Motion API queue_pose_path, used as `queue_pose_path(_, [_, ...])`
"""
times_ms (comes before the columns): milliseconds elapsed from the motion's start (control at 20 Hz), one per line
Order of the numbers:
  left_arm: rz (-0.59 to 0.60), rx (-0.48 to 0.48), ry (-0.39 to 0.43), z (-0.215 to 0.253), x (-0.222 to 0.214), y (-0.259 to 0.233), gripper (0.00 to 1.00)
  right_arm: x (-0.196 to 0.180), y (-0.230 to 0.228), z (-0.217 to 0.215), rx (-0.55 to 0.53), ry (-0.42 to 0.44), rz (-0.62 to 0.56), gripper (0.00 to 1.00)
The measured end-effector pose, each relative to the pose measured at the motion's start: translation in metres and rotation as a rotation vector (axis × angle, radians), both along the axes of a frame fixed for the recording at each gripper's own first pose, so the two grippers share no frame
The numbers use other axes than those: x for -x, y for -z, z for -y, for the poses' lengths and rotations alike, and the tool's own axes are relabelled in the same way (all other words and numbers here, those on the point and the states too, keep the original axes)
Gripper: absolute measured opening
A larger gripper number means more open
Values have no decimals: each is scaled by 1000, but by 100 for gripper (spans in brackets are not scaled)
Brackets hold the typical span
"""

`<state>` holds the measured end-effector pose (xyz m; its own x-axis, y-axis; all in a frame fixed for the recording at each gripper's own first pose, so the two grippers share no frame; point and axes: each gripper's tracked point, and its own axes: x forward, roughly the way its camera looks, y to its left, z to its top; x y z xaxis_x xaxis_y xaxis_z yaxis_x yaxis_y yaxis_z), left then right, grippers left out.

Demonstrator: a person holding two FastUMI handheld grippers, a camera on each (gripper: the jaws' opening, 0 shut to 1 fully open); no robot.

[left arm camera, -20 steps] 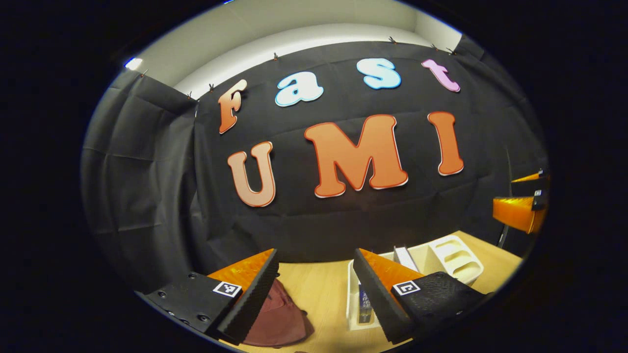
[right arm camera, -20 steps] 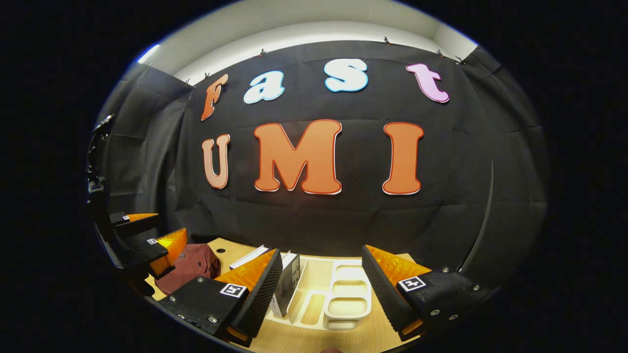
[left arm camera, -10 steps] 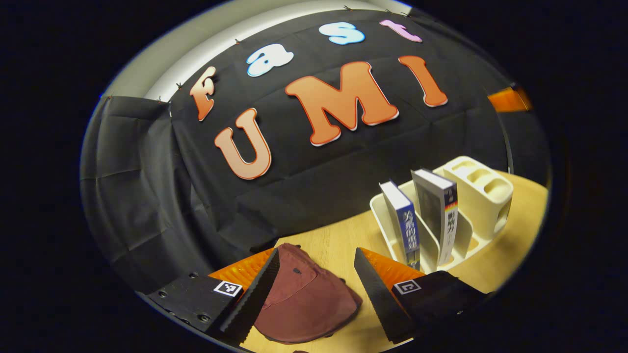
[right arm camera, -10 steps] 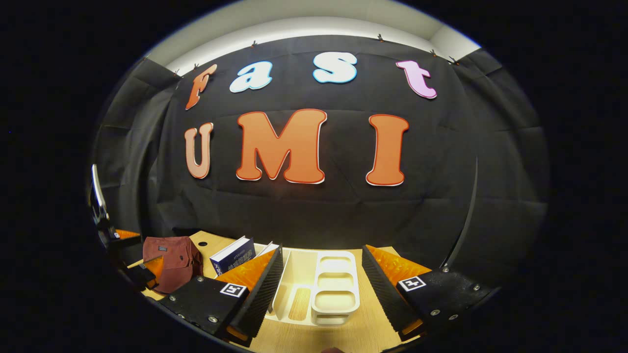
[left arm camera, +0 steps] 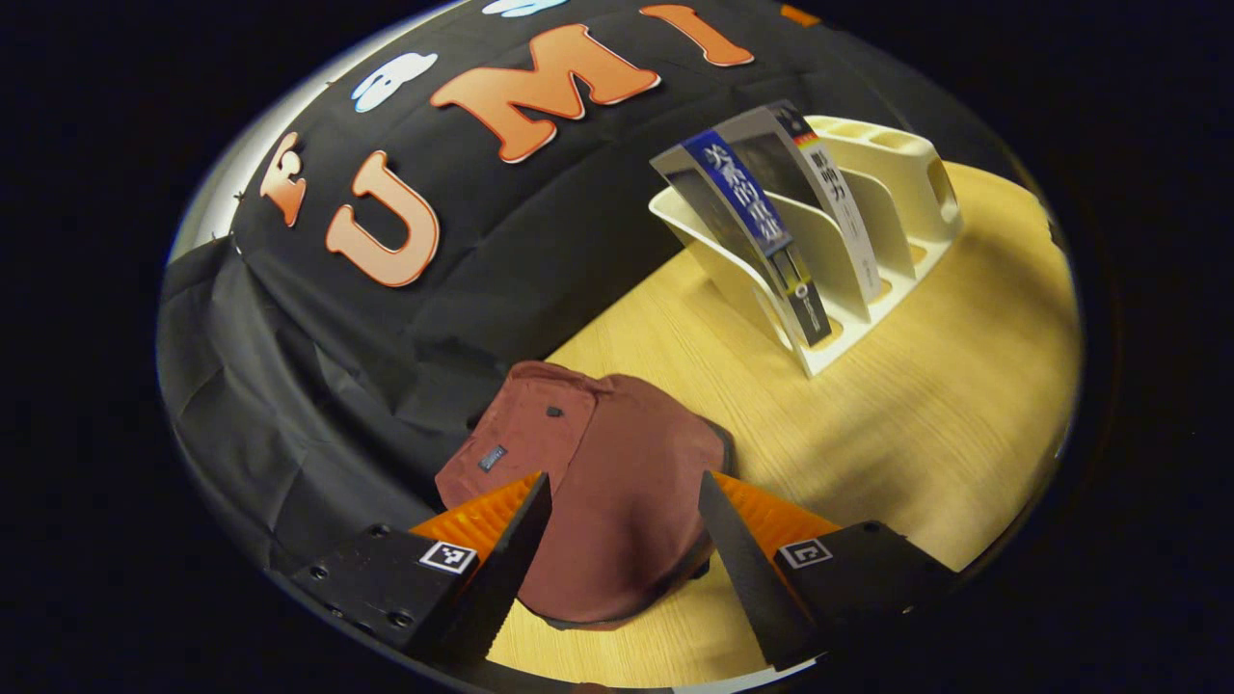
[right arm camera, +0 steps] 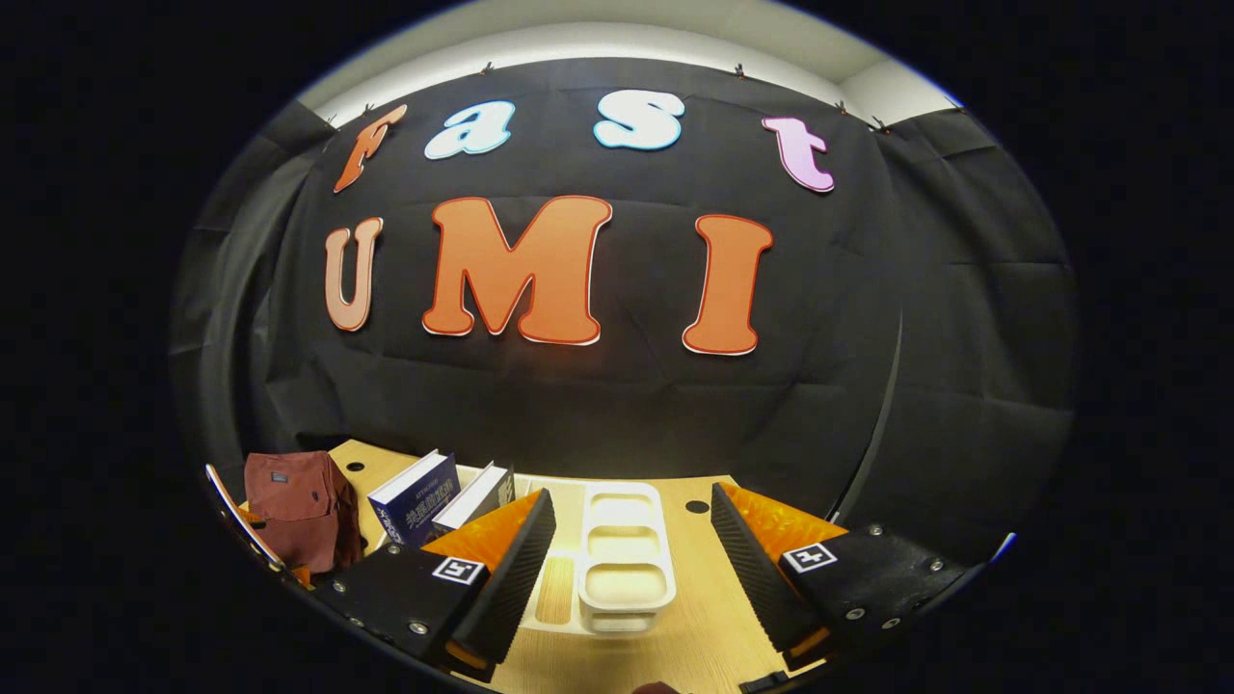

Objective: Open the schoolbag, grab two books from the bookshelf and put them into the schoolbag.

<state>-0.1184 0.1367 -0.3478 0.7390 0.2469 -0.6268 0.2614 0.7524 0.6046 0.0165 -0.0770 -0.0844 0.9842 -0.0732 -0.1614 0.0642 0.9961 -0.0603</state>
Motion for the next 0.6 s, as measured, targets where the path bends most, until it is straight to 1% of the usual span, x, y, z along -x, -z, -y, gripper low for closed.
queue_pose_path(200, [-81, -83, 12, -14, 15, 30, 98, -2, 0, -11, 8, -20, 6, 96])
queue_pose_path(350, [-104, -161, 17, -27, 17, 39, 98, -5, 4, -15, 12, -26, 5, 96])
queue_pose_path(500, [-99, -196, 30, -34, 14, 37, 98, -8, 8, -21, 0, -28, -6, 97])
queue_pose_path(600, [-65, -192, 43, -34, 10, 27, 97, -11, 8, -24, -2, -28, -4, 96])
